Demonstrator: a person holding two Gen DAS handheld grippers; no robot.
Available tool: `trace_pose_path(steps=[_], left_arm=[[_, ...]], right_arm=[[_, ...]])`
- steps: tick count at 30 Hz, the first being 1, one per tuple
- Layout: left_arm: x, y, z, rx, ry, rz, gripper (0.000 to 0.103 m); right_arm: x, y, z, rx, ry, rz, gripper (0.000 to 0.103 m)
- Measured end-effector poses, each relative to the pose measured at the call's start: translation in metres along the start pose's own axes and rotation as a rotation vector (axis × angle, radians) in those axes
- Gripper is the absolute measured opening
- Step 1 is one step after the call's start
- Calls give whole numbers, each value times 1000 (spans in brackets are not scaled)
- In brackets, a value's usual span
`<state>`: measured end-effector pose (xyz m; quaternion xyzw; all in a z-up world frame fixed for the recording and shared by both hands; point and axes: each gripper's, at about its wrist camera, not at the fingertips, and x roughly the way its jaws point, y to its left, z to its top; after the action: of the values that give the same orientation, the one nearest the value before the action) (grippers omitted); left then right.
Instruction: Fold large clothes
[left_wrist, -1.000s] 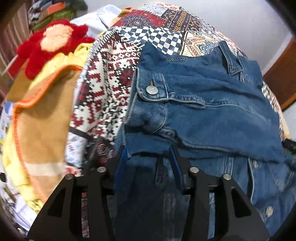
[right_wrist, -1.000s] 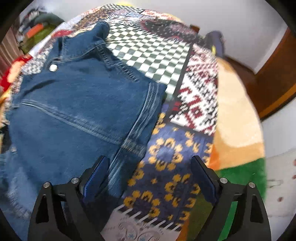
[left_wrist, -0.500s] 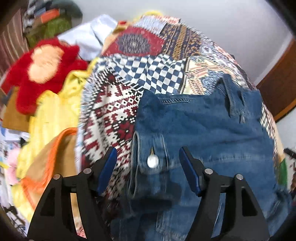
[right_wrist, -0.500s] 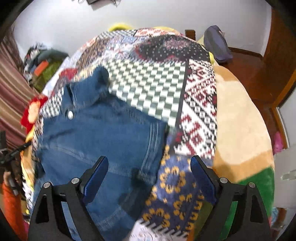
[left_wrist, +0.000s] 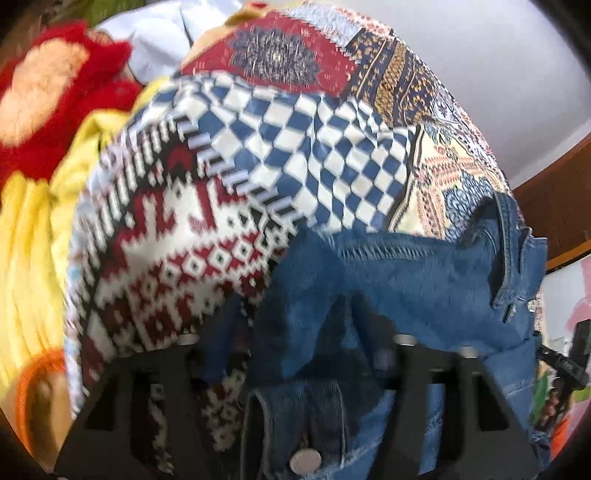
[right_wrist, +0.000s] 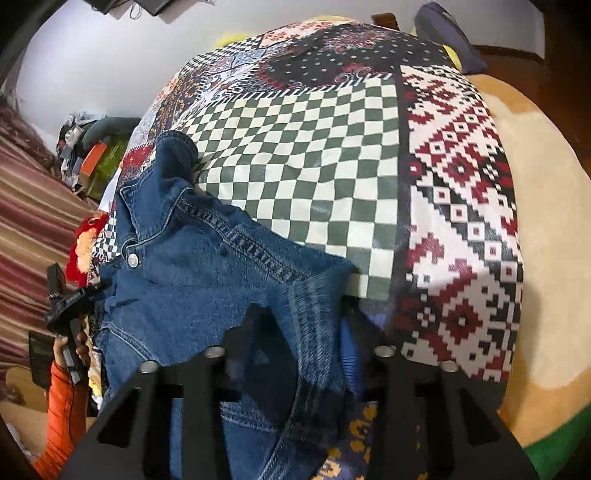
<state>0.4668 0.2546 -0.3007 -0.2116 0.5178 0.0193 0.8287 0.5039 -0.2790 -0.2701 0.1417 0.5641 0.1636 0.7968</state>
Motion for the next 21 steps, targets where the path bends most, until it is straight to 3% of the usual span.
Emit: trace_pose_path(steps=[1,5,11,17,21], left_arm=[[1,-1,3,6,5,0,23],[-2,-12,7,35,-10,35,13],[-35,-38,16,126,-124,138,10],[-81,-48,34,125,-263,124,10],[-75,-46,48,122,-273,182,10]], right_arm=[[1,3,2,-15,0,-6,23],[-5,23,13,-117,-40,-70,16],[-22,59,54,-278,-108,-150,16],[-36,86,100,-309,-231,-199,16],[-26,101,125,-314,-273,-226,16]])
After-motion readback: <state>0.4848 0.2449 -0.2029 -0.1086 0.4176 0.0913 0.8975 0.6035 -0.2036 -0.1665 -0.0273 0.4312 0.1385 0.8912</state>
